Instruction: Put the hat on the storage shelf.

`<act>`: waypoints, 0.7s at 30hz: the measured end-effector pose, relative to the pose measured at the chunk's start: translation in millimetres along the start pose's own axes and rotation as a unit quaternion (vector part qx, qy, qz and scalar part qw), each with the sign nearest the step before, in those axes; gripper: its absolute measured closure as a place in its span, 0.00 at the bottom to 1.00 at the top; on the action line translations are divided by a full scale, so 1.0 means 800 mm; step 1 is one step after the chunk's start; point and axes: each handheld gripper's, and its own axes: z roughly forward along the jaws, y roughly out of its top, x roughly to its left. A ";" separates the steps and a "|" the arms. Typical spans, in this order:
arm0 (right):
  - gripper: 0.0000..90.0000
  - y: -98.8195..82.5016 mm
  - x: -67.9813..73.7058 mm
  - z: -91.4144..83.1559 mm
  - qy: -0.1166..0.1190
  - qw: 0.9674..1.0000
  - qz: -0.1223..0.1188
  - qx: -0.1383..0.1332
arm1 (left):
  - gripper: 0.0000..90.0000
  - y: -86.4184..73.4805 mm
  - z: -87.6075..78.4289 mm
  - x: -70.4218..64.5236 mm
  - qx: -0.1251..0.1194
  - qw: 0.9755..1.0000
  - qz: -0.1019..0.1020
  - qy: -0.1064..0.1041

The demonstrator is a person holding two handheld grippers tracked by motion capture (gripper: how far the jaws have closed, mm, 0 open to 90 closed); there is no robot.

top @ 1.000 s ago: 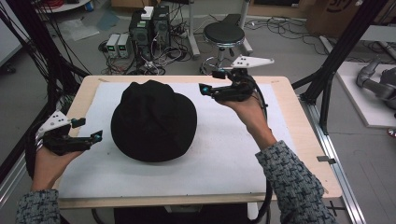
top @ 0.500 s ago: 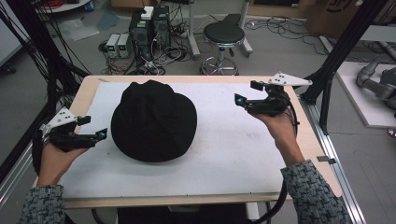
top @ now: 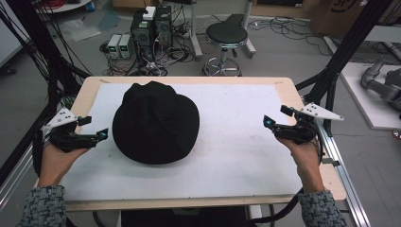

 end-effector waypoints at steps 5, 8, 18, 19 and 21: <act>0.13 -0.019 0.000 -0.003 0.002 1.000 0.005 -0.002 | 0.19 0.001 -0.001 0.000 -0.004 1.000 0.001 0.003; 0.13 -0.021 0.004 0.001 -0.004 1.000 -0.008 0.008 | 0.19 0.001 -0.001 0.000 -0.006 1.000 -0.002 0.004; 0.13 -0.026 0.009 0.008 0.009 1.000 -0.013 0.017 | 0.19 0.004 -0.002 -0.002 -0.004 1.000 0.003 0.004; 0.13 -0.027 0.008 0.009 0.009 1.000 -0.014 0.017 | 0.19 0.004 -0.002 -0.002 -0.006 1.000 0.002 0.005; 0.13 -0.027 0.008 0.010 0.008 1.000 -0.010 0.019 | 0.19 0.004 -0.004 -0.002 -0.007 1.000 0.003 0.005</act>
